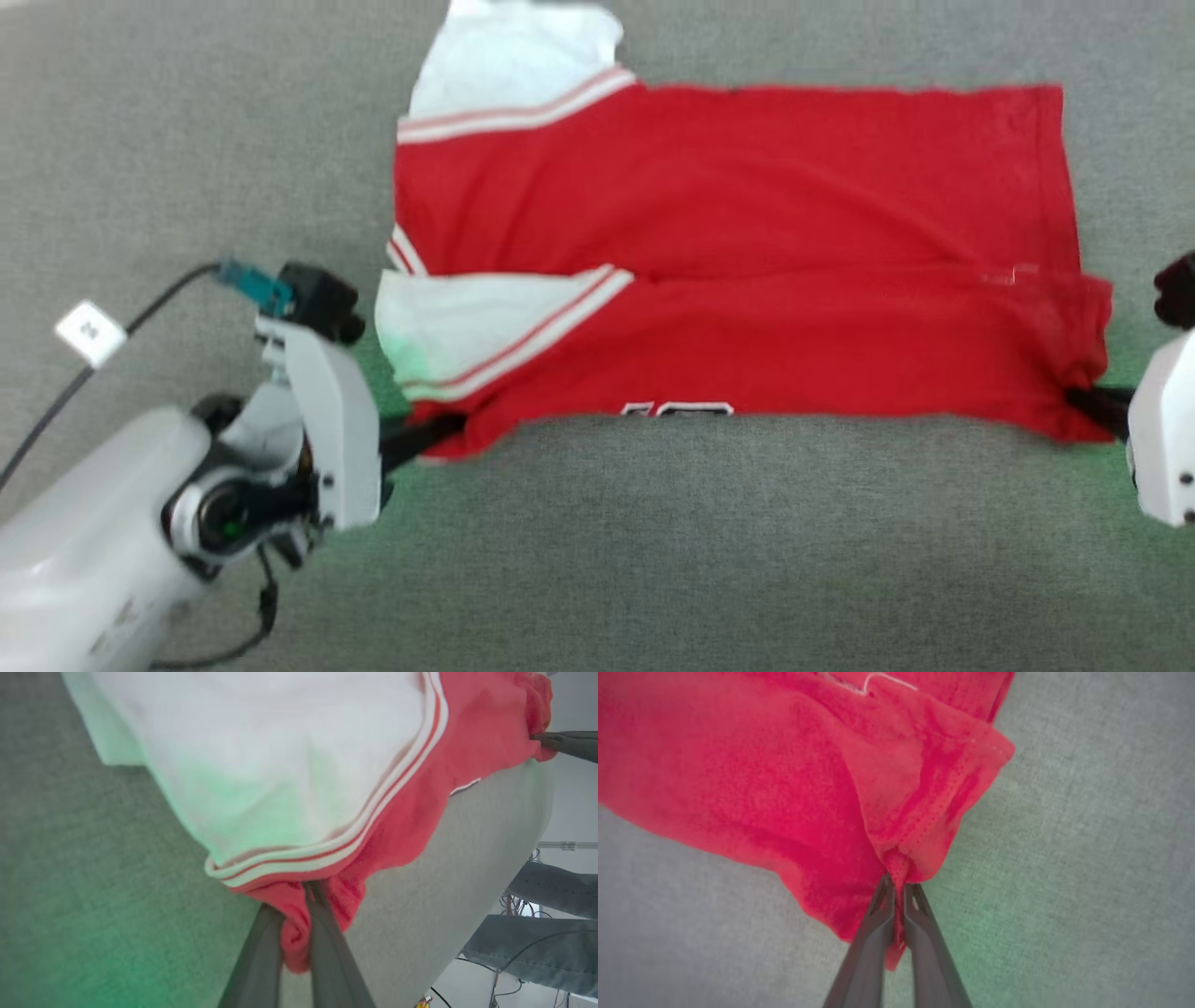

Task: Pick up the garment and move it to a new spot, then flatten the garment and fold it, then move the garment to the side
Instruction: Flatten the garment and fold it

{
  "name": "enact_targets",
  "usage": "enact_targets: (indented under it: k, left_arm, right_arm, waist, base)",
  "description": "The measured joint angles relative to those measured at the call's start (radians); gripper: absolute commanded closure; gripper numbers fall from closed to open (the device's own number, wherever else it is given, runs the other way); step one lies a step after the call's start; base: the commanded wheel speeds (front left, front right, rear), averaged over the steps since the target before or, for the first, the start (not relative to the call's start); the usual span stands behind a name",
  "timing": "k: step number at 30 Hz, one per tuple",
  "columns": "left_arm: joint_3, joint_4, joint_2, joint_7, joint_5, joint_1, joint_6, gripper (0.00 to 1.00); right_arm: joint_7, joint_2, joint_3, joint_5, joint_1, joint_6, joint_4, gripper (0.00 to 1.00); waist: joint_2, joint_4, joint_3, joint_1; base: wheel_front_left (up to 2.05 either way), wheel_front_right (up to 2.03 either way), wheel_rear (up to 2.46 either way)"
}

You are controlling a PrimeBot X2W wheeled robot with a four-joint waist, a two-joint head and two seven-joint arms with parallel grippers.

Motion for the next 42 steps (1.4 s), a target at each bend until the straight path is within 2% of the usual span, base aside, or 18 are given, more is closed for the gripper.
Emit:
enact_targets:
  k: [2,8,12,13,14,15,16,21,23,25,28,31,34,36,40,42]
  left_arm:
    - [-0.001,-0.049,0.034,-0.004,-0.008,0.036,0.002,1.0]
    - [0.001,-0.23,0.138,-0.03,-0.022,0.15,0.052,1.0]
    - [0.004,-0.311,0.175,-0.061,-0.035,0.207,0.086,1.0]
    - [0.006,-0.322,0.176,-0.073,-0.04,0.217,0.091,1.0]
    - [0.011,-0.329,0.177,-0.088,-0.039,0.225,0.099,1.0]
    - [0.016,-0.333,0.18,-0.102,-0.038,0.231,0.104,0.84]
    - [0.022,-0.336,0.182,-0.121,-0.037,0.236,0.106,0.0]
    - [0.067,-0.357,0.188,-0.223,-0.04,0.278,0.124,0.0]
    - [0.094,-0.367,0.201,-0.285,-0.017,0.281,0.122,0.0]
    - [0.137,-0.352,0.199,-0.377,0.022,0.274,0.119,0.0]
    - [0.184,-0.297,0.168,-0.501,0.072,0.254,0.127,0.0]
    - [0.201,-0.214,0.136,-0.568,0.135,0.206,0.134,0.0]
    - [0.222,-0.124,0.096,-0.597,0.16,0.12,0.133,0.0]
    - [0.221,-0.059,0.082,-0.593,0.198,0.049,0.123,0.0]
    - [0.21,0.078,0.063,-0.551,0.265,-0.116,0.099,0.0]
    - [0.199,0.146,0.045,-0.517,0.285,-0.195,0.083,0.0]
  right_arm:
    - [0.009,-0.014,-0.009,0.01,0.038,0.0,-0.029,1.0]
    - [0.057,-0.068,-0.056,0.046,0.185,0.0,-0.145,1.0]
    - [0.066,-0.072,-0.103,0.054,0.269,0.0,-0.211,1.0]
    - [0.058,-0.064,-0.119,0.055,0.282,0.0,-0.222,0.73]
    - [0.046,-0.054,-0.134,0.054,0.29,0.0,-0.229,0.27]
    - [0.038,-0.05,-0.145,0.046,0.294,0.0,-0.237,0.0]
    - [0.022,-0.042,-0.156,0.042,0.296,0.0,-0.243,0.0]
    - [-0.115,0.042,-0.234,-0.005,0.29,0.0,-0.247,0.0]
    - [-0.206,0.073,-0.244,-0.043,0.278,0.0,-0.251,0.0]
    - [-0.297,0.084,-0.214,-0.082,0.252,0.0,-0.254,0.0]
    - [-0.467,0.148,-0.175,-0.141,0.201,0.0,-0.217,0.0]
    - [-0.621,0.211,-0.14,-0.203,0.147,0.0,-0.161,0.0]
    - [-0.744,0.269,-0.124,-0.262,0.1,0.0,-0.11,0.0]
    - [-0.807,0.287,-0.124,-0.311,0.072,0.0,-0.087,0.0]
    - [-0.902,0.357,-0.165,-0.341,0.047,0.0,-0.076,0.0]
    - [-0.926,0.37,-0.179,-0.358,0.049,0.0,-0.083,0.0]
  waist:
    - [0.0,0.001,-0.018,0.0]
    - [0.0,0.007,-0.063,0.0]
    - [0.0,0.008,-0.077,0.0]
    - [0.0,0.007,-0.08,0.0]
    - [0.0,0.007,-0.084,0.0]
    - [0.0,0.006,-0.088,0.0]
    - [0.0,0.006,-0.092,0.0]
    - [0.0,0.002,-0.118,0.0]
    - [0.0,0.002,-0.123,0.0]
    - [0.0,0.002,-0.118,0.0]
    - [0.0,-0.002,-0.102,0.0]
    - [0.0,-0.012,-0.084,0.0]
    - [0.0,-0.029,-0.064,0.0]
    - [0.0,-0.043,-0.049,0.0]
    - [0.0,-0.081,-0.016,0.0]
    - [0.0,-0.104,0.0,0.0]
  base:
    - [0.0,0.0,0.0]
    - [0.0,0.0,0.0]
    - [0.0,0.0,0.0]
    - [0.0,0.0,0.0]
    - [0.0,0.0,0.0]
    - [0.0,0.0,0.0]
    - [0.0,0.0,0.0]
    - [0.0,0.0,0.0]
    - [0.0,0.0,0.0]
    - [0.0,0.0,0.0]
    - [0.0,0.0,0.0]
    - [0.0,0.0,0.0]
    - [0.0,0.0,0.0]
    - [0.0,0.0,0.0]
    - [0.0,0.0,0.0]
    - [0.0,0.0,0.0]
